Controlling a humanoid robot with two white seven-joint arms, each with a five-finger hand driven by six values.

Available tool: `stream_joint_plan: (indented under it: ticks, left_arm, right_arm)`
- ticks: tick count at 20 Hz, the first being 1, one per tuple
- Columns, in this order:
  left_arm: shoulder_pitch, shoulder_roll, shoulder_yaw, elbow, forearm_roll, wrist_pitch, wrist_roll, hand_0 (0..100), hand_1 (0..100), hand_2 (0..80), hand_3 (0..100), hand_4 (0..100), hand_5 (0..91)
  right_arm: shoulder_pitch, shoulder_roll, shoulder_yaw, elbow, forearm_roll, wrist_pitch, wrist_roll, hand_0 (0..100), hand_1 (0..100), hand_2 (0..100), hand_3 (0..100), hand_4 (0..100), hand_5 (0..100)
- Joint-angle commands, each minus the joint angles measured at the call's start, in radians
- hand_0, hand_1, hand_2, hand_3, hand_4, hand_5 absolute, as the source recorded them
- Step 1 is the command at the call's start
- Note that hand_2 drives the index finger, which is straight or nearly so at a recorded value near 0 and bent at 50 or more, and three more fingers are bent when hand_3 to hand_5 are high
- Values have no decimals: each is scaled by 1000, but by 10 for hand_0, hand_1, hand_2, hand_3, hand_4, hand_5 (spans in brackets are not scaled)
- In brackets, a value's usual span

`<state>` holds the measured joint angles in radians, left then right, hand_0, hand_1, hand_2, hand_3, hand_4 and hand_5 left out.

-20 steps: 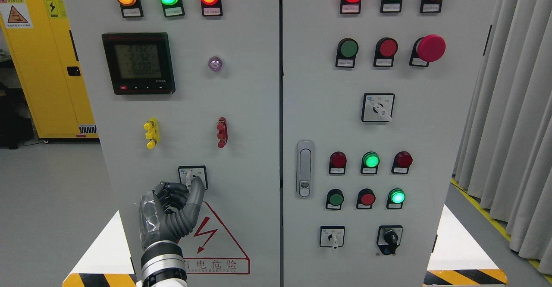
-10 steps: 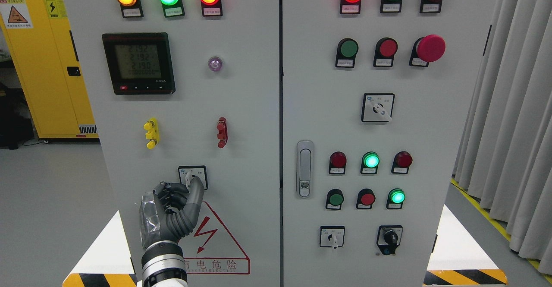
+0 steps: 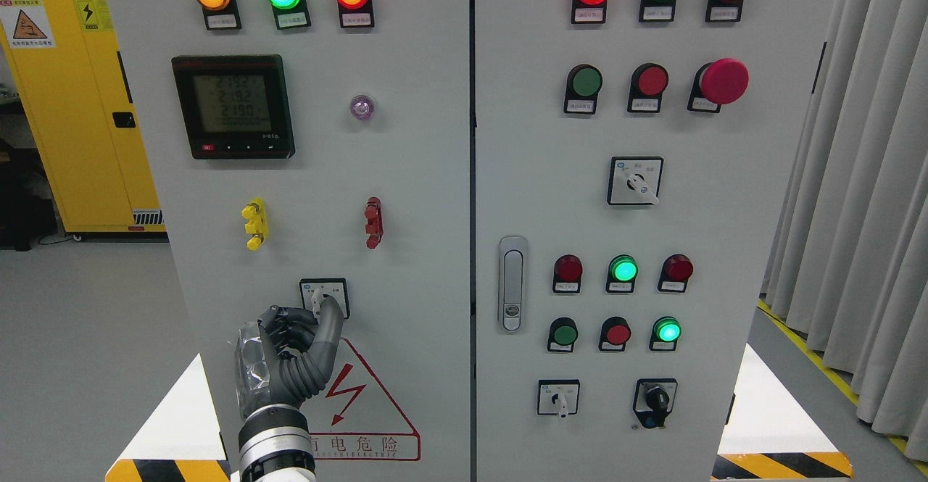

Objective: Turn on light switch 1

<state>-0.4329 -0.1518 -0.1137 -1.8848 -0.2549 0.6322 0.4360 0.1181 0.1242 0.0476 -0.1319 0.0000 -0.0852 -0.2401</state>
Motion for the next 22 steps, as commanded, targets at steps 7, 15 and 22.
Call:
stream_joint_plan:
  ticks: [7, 15, 22]
  left_arm:
    - [0, 0, 0, 4, 0, 1, 0, 559, 583, 663, 899, 877, 864]
    - [0, 0, 0, 4, 2, 0, 0, 609, 561, 663, 900, 879, 865]
    - [-1, 0, 0, 4, 3, -3, 0, 629, 547, 662, 900, 880, 866]
  right_arm:
    - [0, 0, 0, 0, -29, 1, 1, 0, 500, 40, 0, 0, 0]
    - [1, 0, 0, 0, -29, 1, 1, 0, 500, 40, 0, 0, 0]
    - [0, 0, 0, 0, -29, 1, 1, 0, 500, 40, 0, 0, 0]
